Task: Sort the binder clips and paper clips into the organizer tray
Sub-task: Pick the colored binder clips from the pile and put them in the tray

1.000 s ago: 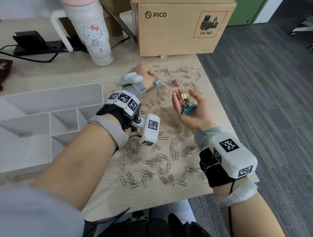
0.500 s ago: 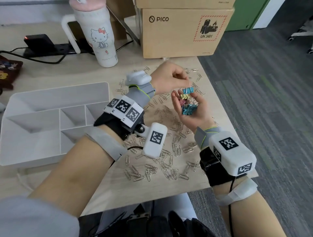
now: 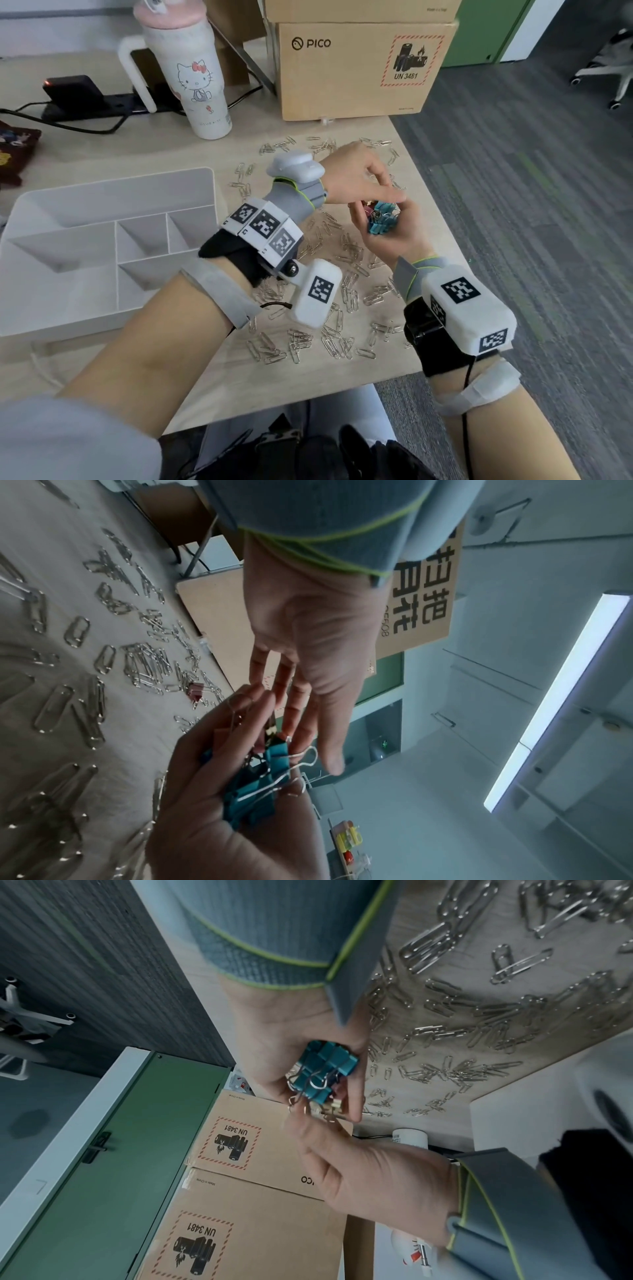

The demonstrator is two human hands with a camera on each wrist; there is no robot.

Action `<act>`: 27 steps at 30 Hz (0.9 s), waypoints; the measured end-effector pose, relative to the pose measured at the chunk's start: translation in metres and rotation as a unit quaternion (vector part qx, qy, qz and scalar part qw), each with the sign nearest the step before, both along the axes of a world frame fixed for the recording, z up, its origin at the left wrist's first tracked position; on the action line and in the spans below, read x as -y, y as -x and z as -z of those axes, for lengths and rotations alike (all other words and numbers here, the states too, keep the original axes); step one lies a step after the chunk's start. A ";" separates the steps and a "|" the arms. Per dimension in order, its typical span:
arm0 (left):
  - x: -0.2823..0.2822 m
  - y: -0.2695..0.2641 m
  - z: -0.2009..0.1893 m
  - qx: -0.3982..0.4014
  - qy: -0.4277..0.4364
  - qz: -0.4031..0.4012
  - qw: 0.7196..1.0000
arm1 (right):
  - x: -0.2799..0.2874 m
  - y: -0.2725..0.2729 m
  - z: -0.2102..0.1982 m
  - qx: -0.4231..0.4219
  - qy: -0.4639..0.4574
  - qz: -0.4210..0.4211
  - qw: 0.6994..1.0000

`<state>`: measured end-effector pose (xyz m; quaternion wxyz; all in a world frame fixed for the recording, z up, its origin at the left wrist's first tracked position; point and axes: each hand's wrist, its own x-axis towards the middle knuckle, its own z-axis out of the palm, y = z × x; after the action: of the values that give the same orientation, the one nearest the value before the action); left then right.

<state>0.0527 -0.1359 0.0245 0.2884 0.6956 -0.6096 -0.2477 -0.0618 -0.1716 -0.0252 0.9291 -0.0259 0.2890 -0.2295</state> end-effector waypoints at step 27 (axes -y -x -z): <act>0.055 -0.046 0.062 0.054 -0.011 -0.217 0.975 | 0.022 0.009 -0.004 0.002 -0.026 0.028 0.999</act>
<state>0.0984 -0.1907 -0.0377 0.2942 0.8269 -0.4560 -0.1475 -0.0709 -0.1938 -0.0216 0.9233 0.0068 0.2931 -0.2480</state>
